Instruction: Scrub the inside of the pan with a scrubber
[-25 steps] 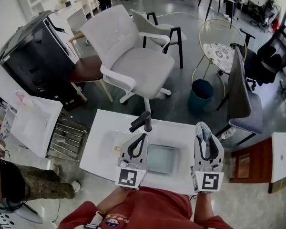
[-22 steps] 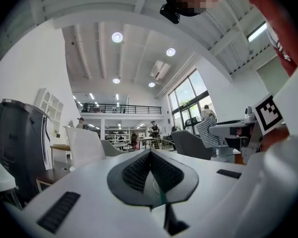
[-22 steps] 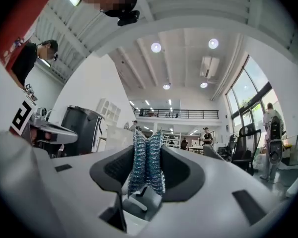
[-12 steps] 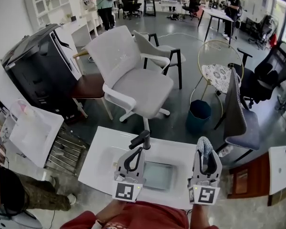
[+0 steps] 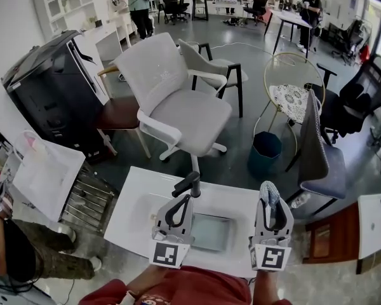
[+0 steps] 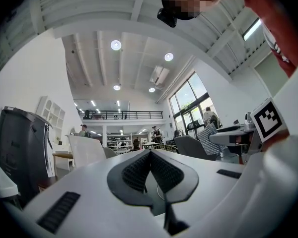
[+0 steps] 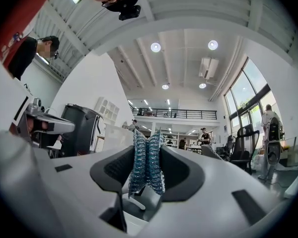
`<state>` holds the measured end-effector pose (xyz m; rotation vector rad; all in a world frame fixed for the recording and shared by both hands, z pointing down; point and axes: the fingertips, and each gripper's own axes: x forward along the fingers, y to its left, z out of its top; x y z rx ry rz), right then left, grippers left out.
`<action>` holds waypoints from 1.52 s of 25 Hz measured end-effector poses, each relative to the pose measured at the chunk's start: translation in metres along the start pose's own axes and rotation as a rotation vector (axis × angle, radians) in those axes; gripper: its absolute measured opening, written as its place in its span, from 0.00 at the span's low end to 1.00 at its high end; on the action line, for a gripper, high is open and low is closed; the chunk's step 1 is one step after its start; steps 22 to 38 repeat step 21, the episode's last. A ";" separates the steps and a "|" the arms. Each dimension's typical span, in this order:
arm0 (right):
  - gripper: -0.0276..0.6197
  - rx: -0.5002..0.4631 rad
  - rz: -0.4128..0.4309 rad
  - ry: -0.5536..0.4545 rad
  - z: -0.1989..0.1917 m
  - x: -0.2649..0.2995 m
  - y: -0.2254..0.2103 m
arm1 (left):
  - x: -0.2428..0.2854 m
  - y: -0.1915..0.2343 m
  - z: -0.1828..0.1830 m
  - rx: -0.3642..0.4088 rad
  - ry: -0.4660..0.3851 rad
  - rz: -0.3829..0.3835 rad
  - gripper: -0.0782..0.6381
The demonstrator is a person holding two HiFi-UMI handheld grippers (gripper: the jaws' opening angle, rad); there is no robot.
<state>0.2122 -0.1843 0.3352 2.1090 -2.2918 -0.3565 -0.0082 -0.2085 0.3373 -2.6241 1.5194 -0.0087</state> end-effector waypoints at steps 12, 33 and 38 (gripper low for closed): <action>0.31 -0.009 0.004 0.019 -0.003 0.001 0.002 | 0.000 0.002 -0.004 -0.004 0.005 0.007 0.13; 0.31 -0.009 -0.005 0.014 -0.004 0.000 -0.001 | 0.001 0.000 -0.006 -0.013 0.012 0.006 0.13; 0.31 -0.009 -0.005 0.014 -0.004 0.000 -0.001 | 0.001 0.000 -0.006 -0.013 0.012 0.006 0.13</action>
